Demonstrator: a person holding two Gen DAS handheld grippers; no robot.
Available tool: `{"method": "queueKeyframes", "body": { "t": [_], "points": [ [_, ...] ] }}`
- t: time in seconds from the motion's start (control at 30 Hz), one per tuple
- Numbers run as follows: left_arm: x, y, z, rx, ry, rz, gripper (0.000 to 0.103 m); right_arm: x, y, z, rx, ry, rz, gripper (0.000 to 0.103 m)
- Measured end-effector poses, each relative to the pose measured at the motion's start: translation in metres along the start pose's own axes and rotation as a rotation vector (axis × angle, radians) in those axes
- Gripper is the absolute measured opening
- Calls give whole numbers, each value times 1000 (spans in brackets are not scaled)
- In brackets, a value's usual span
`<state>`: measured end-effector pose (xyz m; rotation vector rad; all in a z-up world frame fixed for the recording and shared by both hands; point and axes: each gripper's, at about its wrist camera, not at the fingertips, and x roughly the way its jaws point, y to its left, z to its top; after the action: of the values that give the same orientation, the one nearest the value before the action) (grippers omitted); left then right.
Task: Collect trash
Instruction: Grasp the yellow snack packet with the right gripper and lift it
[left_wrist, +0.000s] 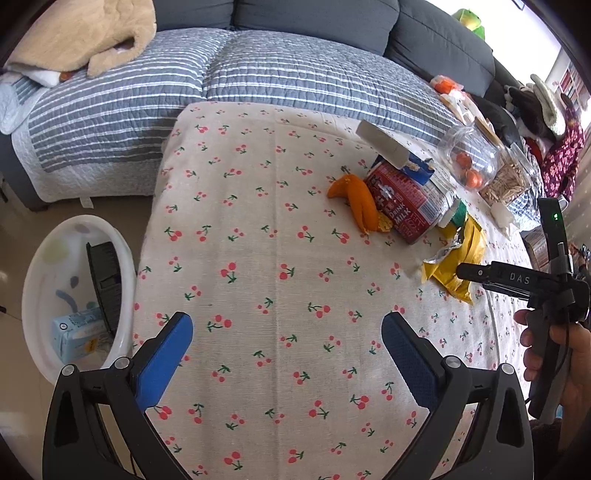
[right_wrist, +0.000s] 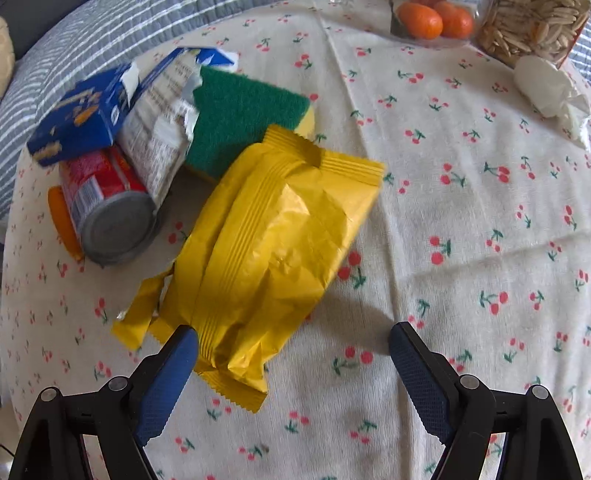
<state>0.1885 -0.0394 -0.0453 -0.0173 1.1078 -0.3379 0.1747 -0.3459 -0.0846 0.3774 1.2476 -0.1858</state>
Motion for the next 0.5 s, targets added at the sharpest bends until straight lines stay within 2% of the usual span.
{"method": "queueKeyframes", "body": {
  "t": [0.17,0.33,0.5],
  "points": [
    [-4,3,0,-1,-2,-11,103,1,0,4,29,-6,-1,88],
    [-4,-1,-2,3,-2,-13,103,5,25,6,-36,-2,27,88],
    [-2,-6,-8,28,11,3,103,17,38,4,-47,-3,-19,88]
  ]
}}
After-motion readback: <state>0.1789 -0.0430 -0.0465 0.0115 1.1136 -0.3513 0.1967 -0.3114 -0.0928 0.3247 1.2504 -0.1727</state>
